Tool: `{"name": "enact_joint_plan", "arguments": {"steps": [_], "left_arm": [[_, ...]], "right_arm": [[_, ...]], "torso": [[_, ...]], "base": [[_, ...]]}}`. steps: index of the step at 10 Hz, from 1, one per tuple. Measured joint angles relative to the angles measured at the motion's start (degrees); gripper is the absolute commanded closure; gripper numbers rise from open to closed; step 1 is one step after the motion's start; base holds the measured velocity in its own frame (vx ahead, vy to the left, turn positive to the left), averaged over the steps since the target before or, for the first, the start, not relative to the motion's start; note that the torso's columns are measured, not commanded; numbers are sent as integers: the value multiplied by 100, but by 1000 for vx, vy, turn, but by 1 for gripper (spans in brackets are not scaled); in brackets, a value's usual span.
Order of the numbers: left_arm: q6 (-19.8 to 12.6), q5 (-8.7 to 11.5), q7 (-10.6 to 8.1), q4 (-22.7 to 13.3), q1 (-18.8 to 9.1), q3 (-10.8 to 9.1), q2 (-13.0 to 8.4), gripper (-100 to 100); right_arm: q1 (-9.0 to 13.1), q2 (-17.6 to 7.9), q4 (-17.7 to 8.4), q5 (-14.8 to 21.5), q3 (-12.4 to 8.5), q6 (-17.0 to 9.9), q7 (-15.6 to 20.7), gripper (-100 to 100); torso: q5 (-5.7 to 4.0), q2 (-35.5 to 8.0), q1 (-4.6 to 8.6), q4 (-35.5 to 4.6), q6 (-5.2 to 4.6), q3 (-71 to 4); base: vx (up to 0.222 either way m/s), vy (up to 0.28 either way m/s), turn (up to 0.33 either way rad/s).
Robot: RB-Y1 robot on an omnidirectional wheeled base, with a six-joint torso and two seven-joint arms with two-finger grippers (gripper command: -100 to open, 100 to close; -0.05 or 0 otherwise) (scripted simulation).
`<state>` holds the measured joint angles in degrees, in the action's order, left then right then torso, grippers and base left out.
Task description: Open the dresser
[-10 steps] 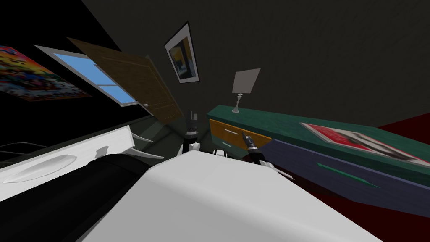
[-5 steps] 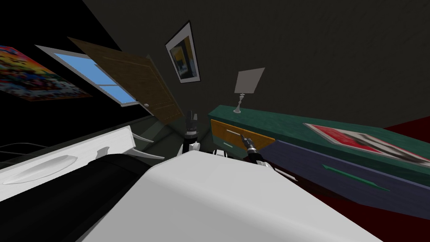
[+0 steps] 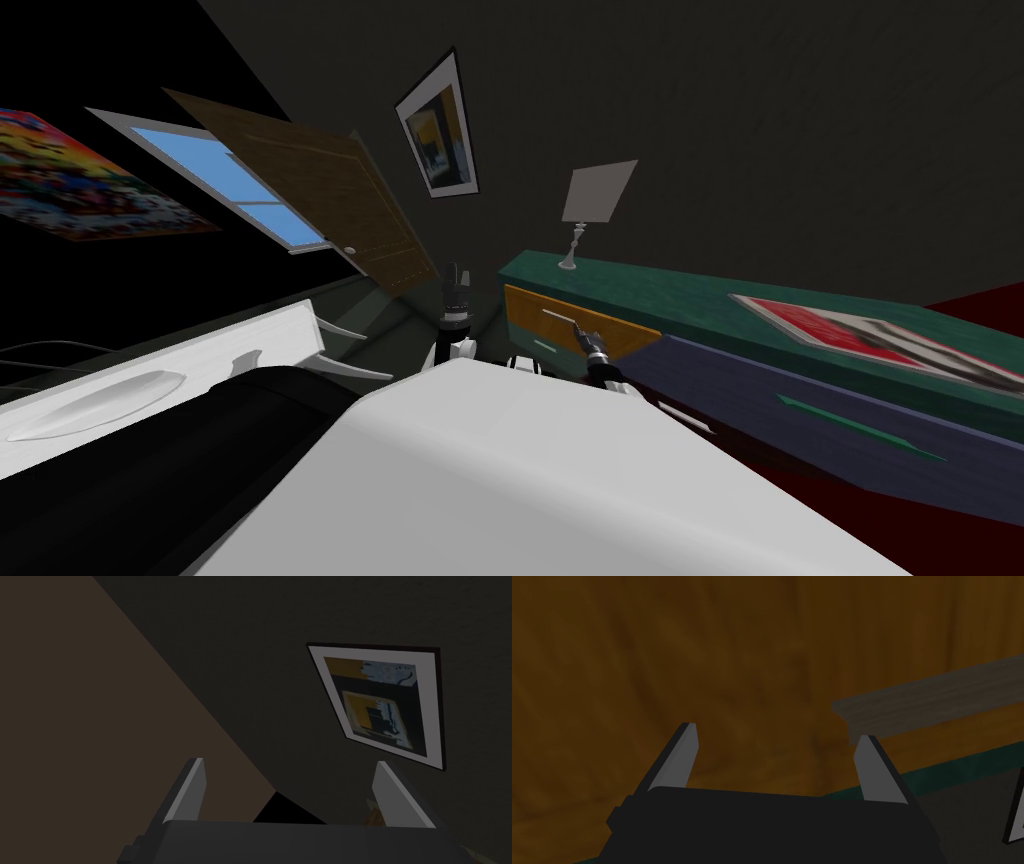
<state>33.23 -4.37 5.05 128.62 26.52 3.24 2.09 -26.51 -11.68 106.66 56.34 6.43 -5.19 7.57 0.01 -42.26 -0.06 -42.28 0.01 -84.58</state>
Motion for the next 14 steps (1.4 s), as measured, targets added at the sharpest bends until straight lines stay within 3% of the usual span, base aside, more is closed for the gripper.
{"name": "enact_joint_plan", "arguments": {"steps": [8,14], "left_arm": [[0,0,0,0,0,0,0,0],[0,0,0,0,0,0,0,0]], "right_arm": [[167,-104,-585,1260,179,-852,161,-100],[309,-124,-978,2138,289,-1323,230,-100]], "torso": [[0,-1,4,0,0,0],[0,-1,2,0,-1,0]], "base": [[10,54,0],[9,53,-2]]}}
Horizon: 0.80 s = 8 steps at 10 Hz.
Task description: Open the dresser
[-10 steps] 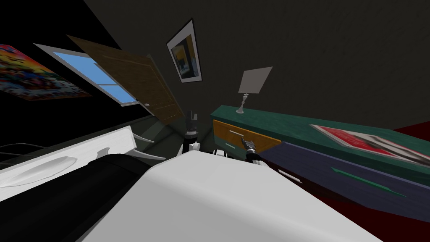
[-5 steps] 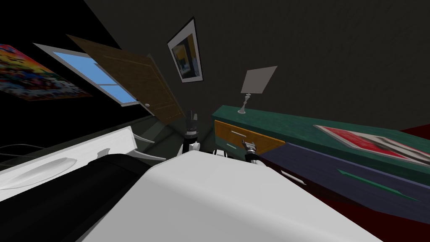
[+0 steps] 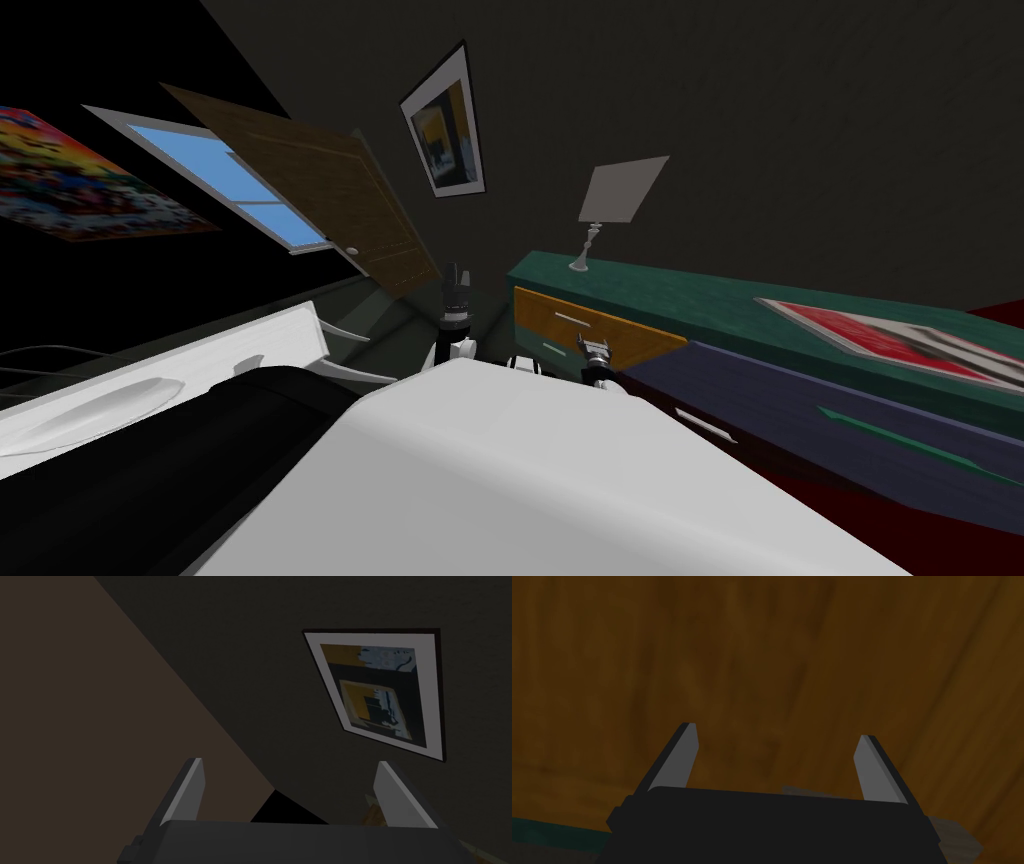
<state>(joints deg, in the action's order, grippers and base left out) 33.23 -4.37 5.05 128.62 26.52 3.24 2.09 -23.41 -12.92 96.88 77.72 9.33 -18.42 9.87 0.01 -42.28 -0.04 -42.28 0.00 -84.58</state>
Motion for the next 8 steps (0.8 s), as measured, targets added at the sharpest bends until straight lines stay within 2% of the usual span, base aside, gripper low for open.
{"name": "enact_joint_plan", "arguments": {"steps": [8], "left_arm": [[0,0,0,0,0,0,0,0]], "right_arm": [[237,-93,-596,1212,260,-841,133,-100]], "torso": [[-1,0,1,0,0,0]], "base": [[13,60,-5]]}}
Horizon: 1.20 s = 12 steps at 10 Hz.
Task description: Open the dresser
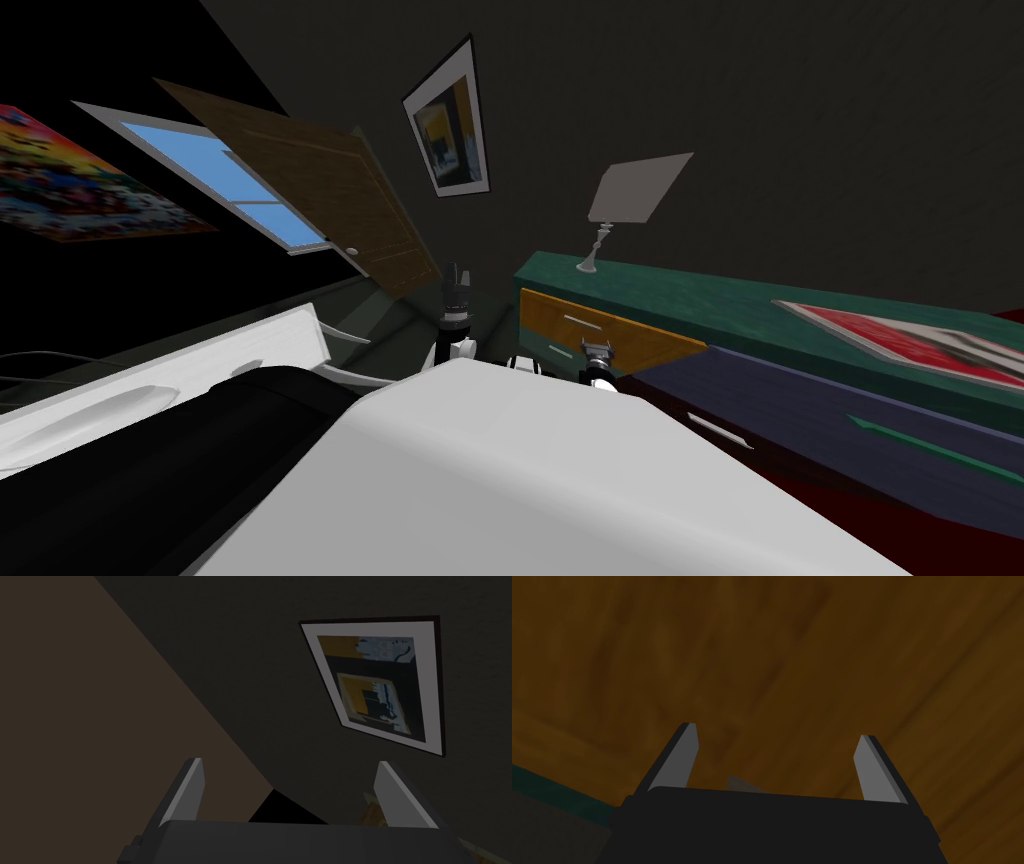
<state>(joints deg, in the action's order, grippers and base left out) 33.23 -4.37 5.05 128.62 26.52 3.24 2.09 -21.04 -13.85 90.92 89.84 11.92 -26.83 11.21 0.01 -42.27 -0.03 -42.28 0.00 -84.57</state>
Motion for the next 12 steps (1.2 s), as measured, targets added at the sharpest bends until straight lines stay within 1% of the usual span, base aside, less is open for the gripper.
{"name": "enact_joint_plan", "arguments": {"steps": [1,2,4,5,11,12], "left_arm": [[0,0,0,0,0,0,0,0],[0,0,0,0,0,-1,-1,0],[0,0,0,0,0,0,0,0],[0,0,0,0,0,0,0,0],[0,0,0,0,0,0,0,0],[0,0,0,0,0,0,0,0]], "right_arm": [[32,-12,-75,169,32,-96,-6,-100],[40,-18,-107,291,49,-136,-33,-100],[108,-44,-253,584,115,-326,-13,-100],[162,-67,-367,756,165,-453,-15,-100],[376,-164,-810,1635,392,-1053,16,-100],[428,-194,-918,1810,455,-1203,30,-100]], "torso": [[-1,-3,8,-1,0,1],[-4,-5,18,-1,0,3],[0,0,1,0,0,0],[2,4,-8,1,0,-3],[-1,0,2,0,0,0],[2,2,-7,1,0,-1]], "base": [[1,23,1],[0,43,-8],[14,59,-7],[25,67,-7],[10,63,-10],[7,75,-7]]}}
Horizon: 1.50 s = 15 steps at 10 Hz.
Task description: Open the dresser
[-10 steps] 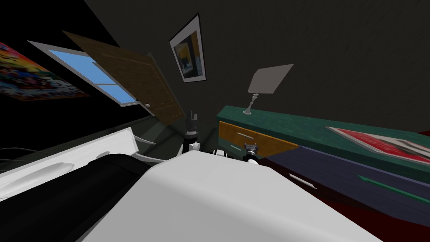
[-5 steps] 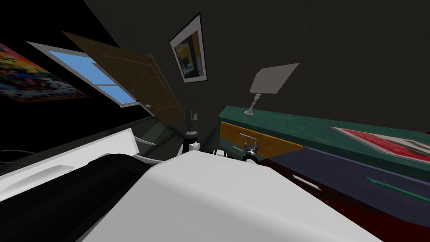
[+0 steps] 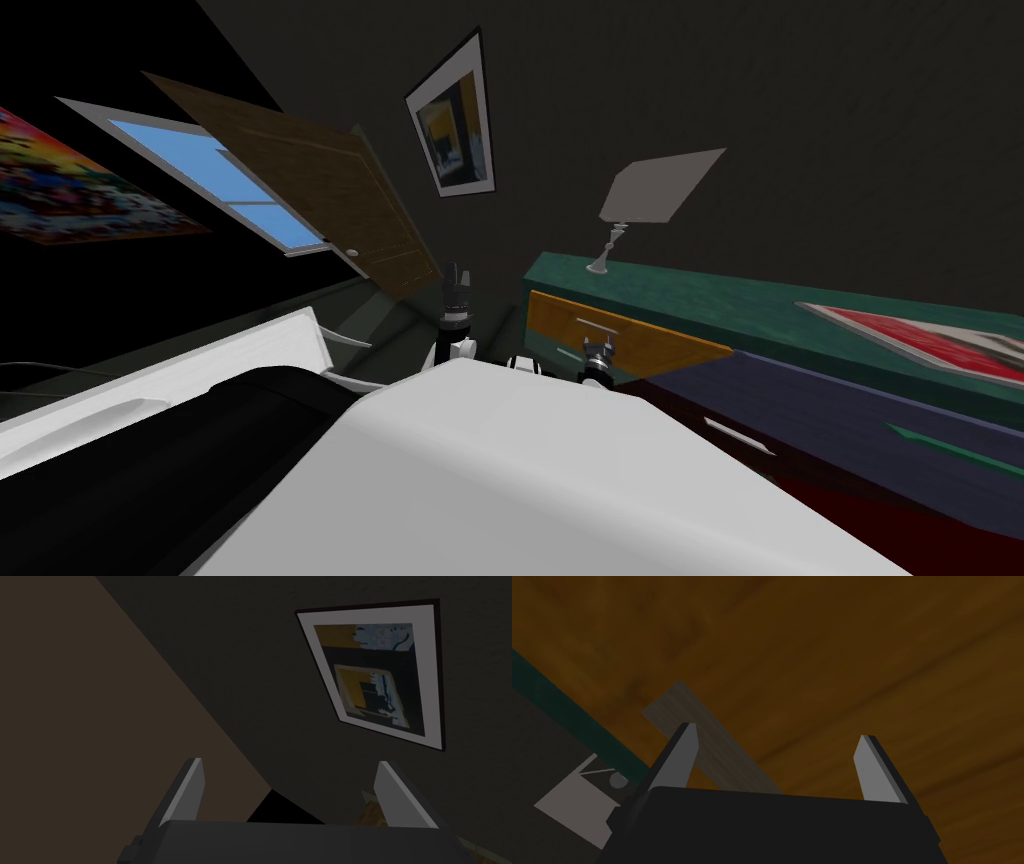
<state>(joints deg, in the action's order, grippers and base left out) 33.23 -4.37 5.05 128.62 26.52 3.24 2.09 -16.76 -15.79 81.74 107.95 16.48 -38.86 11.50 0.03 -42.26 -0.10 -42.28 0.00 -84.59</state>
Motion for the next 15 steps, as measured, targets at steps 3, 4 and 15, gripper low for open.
{"name": "enact_joint_plan", "arguments": {"steps": [3,4,15], "left_arm": [[0,0,0,0,0,0,0,0],[0,0,0,0,0,0,0,0],[0,0,0,0,-1,0,-1,0]], "right_arm": [[133,-70,-234,457,124,-311,21,-100],[199,-99,-350,632,184,-446,25,-100],[771,-256,-770,1178,428,-594,65,100]], "torso": [[-3,-2,9,-1,0,1],[-2,-1,7,-1,0,1],[-13,-15,10,6,10,12]], "base": [[13,79,-14],[16,92,-14],[15,16,-39]]}}
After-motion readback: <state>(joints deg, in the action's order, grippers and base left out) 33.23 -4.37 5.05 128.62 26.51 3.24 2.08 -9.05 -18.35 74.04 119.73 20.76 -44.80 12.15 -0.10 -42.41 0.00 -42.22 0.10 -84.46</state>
